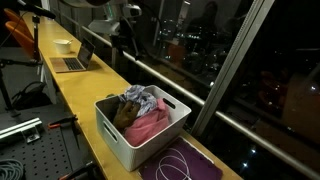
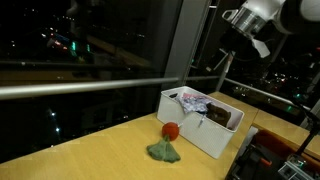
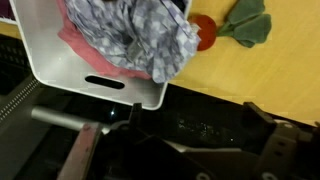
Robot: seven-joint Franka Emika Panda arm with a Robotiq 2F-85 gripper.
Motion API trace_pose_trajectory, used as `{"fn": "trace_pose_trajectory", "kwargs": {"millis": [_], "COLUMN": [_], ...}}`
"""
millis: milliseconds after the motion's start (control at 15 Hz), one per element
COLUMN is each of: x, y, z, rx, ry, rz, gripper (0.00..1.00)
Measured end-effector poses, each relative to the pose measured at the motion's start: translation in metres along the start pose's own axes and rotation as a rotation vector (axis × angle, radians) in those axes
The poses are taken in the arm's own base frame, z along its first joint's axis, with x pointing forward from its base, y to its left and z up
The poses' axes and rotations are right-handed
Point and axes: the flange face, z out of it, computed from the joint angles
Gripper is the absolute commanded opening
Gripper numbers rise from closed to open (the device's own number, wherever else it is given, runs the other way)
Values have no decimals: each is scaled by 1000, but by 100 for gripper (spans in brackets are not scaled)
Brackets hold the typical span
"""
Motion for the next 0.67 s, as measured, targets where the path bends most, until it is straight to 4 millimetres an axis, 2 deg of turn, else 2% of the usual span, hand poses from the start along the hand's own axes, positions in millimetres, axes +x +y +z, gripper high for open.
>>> {"fn": "trace_pose_trajectory", "kwargs": {"millis": [200,333,467,667], "x": [-47,-70,-83,-95], "y": [53,79,96,107], "z": [39,62,83,116], "rx": [-15,-28,-39,-41], "ry": [-1,8,14,5], "rz": [66,92,106,110], "gripper": [100,100,100,100]}}
